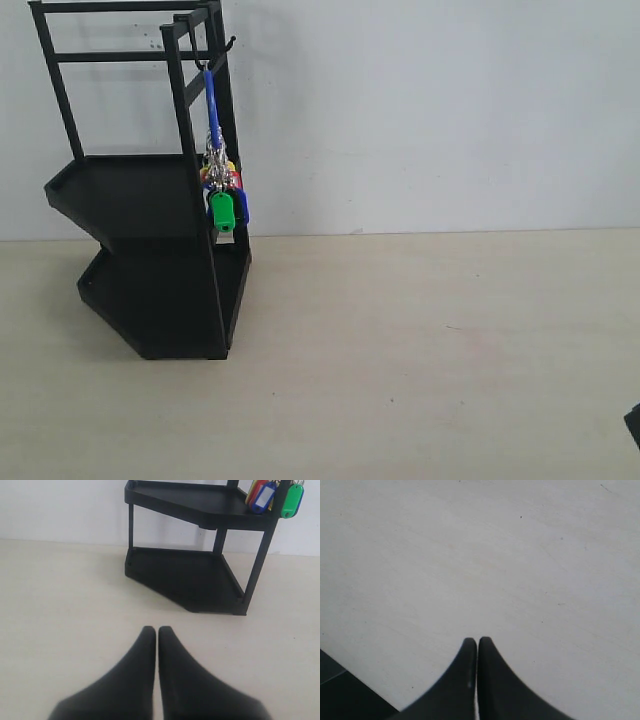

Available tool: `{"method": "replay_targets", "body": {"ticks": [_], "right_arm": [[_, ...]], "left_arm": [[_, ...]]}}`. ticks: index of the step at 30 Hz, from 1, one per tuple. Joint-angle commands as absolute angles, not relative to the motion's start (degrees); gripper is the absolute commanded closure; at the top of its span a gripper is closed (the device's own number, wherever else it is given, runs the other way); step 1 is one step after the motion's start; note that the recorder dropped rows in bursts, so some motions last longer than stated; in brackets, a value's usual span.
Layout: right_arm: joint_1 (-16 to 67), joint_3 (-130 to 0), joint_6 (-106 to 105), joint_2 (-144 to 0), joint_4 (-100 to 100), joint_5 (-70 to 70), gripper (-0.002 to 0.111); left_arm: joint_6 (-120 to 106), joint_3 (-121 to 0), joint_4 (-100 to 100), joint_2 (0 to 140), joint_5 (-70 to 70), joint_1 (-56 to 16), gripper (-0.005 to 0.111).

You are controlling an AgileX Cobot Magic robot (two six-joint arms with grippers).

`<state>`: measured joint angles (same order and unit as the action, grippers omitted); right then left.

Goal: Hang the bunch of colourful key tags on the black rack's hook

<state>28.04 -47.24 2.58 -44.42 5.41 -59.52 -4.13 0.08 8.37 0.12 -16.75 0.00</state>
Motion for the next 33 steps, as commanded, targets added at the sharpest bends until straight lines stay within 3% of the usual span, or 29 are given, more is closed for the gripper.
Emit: {"method": "replay_targets", "body": {"ticks": [1, 19, 27, 33], "right_arm": [[27.86, -47.14, 2.67, -44.05, 5.4, -59.54, 0.108], [27.98, -47.14, 2.67, -40.97, 5.4, -57.49, 0.108], [27.98, -34.5, 2.66, -29.76, 10.87, -19.99, 0.108], [27.98, -21.57, 2.66, -20.85, 12.62, -12.34, 0.108]], "left_arm": [[-4.33, 0.0, 8.09, 0.0, -16.29, -0.04, 0.102], [-4.33, 0.0, 8.09, 0.0, -16.29, -0.04, 0.102], [-4.33, 0.0, 8.09, 0.0, -16.29, -0.04, 0.102], [-4.33, 0.0, 8.09, 0.0, -16.29, -0.04, 0.102]]}}
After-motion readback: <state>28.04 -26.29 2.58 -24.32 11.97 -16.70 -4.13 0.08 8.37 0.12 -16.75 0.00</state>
